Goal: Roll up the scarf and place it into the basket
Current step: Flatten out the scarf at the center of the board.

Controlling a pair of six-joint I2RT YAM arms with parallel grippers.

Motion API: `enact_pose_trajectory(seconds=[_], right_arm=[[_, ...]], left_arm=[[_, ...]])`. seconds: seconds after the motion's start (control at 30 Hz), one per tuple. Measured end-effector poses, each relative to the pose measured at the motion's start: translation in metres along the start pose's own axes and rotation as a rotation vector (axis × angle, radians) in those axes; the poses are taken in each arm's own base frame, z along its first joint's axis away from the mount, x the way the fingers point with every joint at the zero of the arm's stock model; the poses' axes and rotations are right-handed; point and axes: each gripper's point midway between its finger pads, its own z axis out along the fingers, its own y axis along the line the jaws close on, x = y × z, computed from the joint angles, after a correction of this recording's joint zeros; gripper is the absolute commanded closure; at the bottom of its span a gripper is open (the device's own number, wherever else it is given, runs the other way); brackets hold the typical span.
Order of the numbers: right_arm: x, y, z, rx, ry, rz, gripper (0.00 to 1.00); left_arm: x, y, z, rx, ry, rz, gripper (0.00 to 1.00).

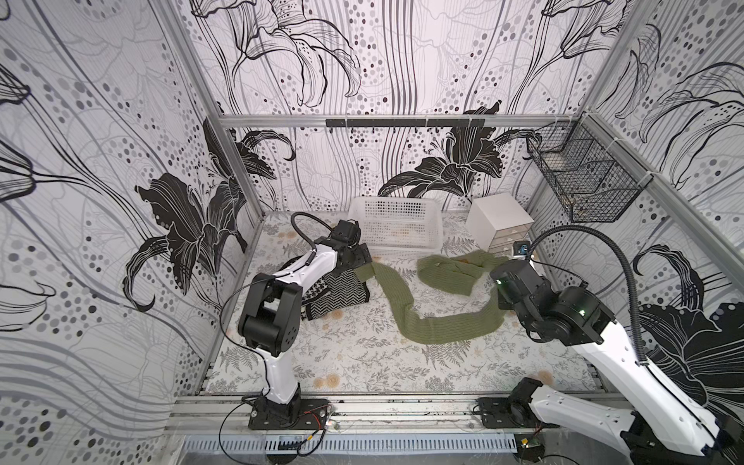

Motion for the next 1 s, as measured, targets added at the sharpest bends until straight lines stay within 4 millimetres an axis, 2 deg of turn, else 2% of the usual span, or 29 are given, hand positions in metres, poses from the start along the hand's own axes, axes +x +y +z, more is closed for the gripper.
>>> enact_pose_trajectory(seconds=[0.13, 0.23, 0.33, 0.43, 0.57, 0.6, 0.67, 0.7, 1.0], right_arm=[[-0.001, -0.004, 0.007, 0.01, 0.011, 0.003, 1.0], [-0.004, -0.003, 0.009, 0.001, 0.006, 0.009, 1.0], [-0.006, -0.001, 0.011, -0.012, 0.001, 0.008, 1.0], [-0.005, 0.003, 0.013, -0.025, 0.001, 0.007, 1.0], [-0.004, 0.005, 0.015, -0.03, 0.003, -0.004, 1.0], [-0.004, 0.005, 0.016, -0.033, 0.004, -0.003, 1.0], [-0.003, 0.006, 0.017, -0.036, 0.008, -0.006, 1.0], [-0.002, 0.006, 0.017, -0.037, 0.009, -0.005, 1.0], [-0.009, 0.007, 0.021, -0.054, 0.0, -0.004, 1.0]], left_arm=[[0.006, 0.003, 0.016, -0.024, 0.029, -0.005, 0.2], [0.003, -0.002, 0.018, -0.029, 0.02, -0.008, 0.3], [-0.001, -0.008, 0.018, -0.027, 0.005, -0.01, 0.44], [-0.002, -0.006, 0.018, -0.042, -0.004, -0.012, 0.56], [-0.002, -0.004, 0.018, -0.06, -0.013, -0.008, 0.6], [-0.002, -0.003, 0.017, -0.065, -0.011, -0.008, 0.66], [-0.002, -0.003, 0.016, -0.07, -0.011, -0.003, 0.83], [-0.003, -0.003, 0.016, -0.07, -0.014, -0.002, 0.99], [-0.005, 0.007, 0.012, -0.128, -0.026, 0.03, 1.0]])
